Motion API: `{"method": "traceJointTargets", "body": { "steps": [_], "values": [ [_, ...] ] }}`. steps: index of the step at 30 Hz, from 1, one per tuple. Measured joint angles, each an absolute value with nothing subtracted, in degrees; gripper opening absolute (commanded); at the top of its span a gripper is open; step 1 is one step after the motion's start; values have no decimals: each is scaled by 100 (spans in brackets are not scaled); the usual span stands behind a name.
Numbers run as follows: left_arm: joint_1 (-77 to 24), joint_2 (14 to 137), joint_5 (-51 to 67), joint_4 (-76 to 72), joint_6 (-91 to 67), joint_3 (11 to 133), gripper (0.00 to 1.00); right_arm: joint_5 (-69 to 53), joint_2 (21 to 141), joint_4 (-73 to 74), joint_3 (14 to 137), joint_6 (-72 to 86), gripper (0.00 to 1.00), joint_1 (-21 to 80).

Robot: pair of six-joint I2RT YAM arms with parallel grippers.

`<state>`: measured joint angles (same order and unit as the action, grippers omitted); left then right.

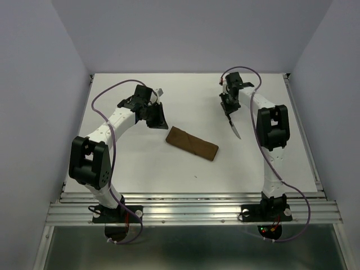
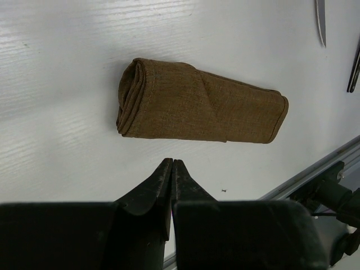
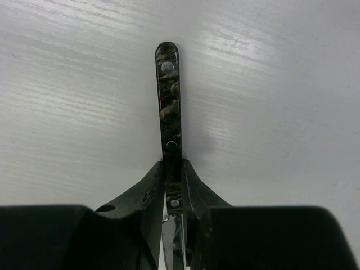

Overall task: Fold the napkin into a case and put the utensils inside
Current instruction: Pick up the knife from the center of the board.

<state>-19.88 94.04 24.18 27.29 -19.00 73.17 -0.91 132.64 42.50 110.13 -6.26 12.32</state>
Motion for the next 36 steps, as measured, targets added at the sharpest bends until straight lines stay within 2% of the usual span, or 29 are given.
{"method": "traceJointTargets", "body": {
  "steps": [1, 3, 5, 16, 18, 20, 22, 36],
  "values": [
    [-1988, 9404, 2418, 2707, -1905, 7310, 13, -134, 13192, 4134, 10877, -532, 41, 1232],
    [-1988, 9404, 2421, 2655, -1927, 7293, 13, -228, 13074, 3990, 10656, -355, 51, 1240],
    [-1999, 9404, 2427, 2598, -1962, 7251, 13, -270, 12986, 3865, 10503, -169, 52, 1286],
    [-2150, 9450, 2471, 2504, -2043, 7159, 13, 12, 12352, 3138, 9356, 255, 48, 1529],
    [-2154, 9450, 2469, 2504, -2045, 7159, 13, 62, 12261, 3035, 9194, 309, 44, 1542],
    [-2154, 9450, 2464, 2504, -2045, 7157, 13, 130, 12154, 2884, 8997, 370, 36, 1551],
    [-2154, 9450, 2464, 2464, -2047, 7124, 13, 134, 12060, 2790, 8829, 427, 33, 1551],
    [-2182, 9465, 2460, 2445, -2071, 7030, 13, 405, 11769, 2517, 8342, 510, 34, 1577]
  ]
}}
